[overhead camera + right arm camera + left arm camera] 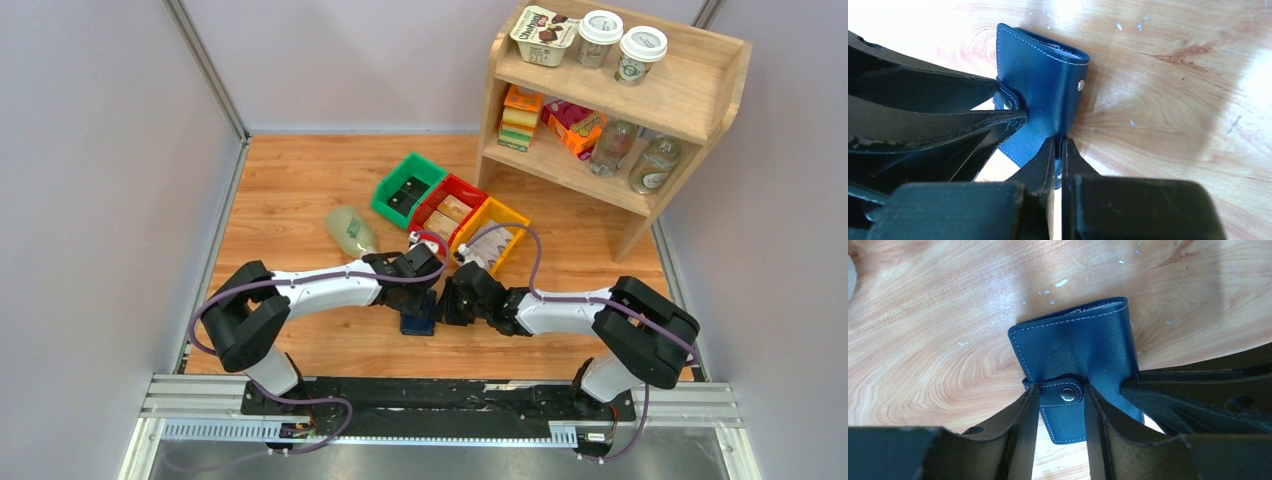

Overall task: Take the credit cards out of the card holder
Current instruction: Open the card holder at the center of the board.

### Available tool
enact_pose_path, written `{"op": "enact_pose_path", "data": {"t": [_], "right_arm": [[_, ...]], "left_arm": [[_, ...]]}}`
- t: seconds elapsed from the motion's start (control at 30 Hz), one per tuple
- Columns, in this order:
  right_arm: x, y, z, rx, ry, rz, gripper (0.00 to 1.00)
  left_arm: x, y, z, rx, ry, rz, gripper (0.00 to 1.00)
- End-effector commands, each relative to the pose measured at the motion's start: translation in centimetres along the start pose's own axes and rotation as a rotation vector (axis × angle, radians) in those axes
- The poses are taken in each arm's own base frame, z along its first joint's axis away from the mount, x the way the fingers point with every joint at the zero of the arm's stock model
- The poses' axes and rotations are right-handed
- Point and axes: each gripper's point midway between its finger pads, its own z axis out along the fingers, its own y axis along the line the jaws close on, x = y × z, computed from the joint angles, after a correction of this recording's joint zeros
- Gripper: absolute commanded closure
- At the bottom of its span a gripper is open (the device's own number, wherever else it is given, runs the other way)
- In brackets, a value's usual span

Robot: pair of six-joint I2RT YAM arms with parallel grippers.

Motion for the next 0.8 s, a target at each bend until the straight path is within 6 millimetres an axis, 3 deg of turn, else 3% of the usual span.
{"op": "enact_pose_path", "data": {"t": [0.0,0.03,0.1,0.27,0.43,0.5,0.53,0.57,0.67,0.77], "right_arm": [[0.5,-0.9,-0.1,0.033,0.015,-0.041,1.0],[0.5,-0.9,-0.1,0.034,0.016,-0.041,1.0],[0.5,-0.9,-0.1,0.033,0.015,-0.039,1.0],[0.7,-1.3,-0.2,0.04,0.019,-0.039,1.0],[0.6,-1.5,-0.6,0.046,0.008,-0.05,1.0],[0.3,-1.5,-0.8,0.054,0.0,-0.058,1.0],[0.2,-1.5,-0.9,0.056,-0.003,-0.061,1.0],[0.2,-1.5,-0.9,0.056,-0.003,-0.064,1.0],[0.2,-1.5,-1.1,0.063,0.006,-0.079,1.0],[-0.4,-1.9,-1.1,0.095,-0.02,-0.09,1.0]], "left_arm": [[1.9,0.3,1.3,-0.037,0.066,0.017,0.63],[1.9,0.5,1.2,-0.045,0.063,0.017,0.66],[1.5,0.8,0.9,-0.063,0.046,0.017,0.81],[-0.6,1.7,-1.4,-0.092,-0.05,0.017,0.99],[-1.8,2.7,-3.8,-0.076,-0.165,-0.033,1.0],[-0.9,3.6,-4.0,-0.06,-0.191,-0.084,1.0],[-1.7,3.6,-4.7,-0.024,-0.238,-0.134,1.0],[-0.4,4.2,-4.1,-0.028,-0.218,-0.152,1.0],[0.1,4.0,-3.8,0.075,-0.244,-0.269,1.0],[2.4,4.4,-2.4,0.106,-0.212,-0.36,1.0]]}}
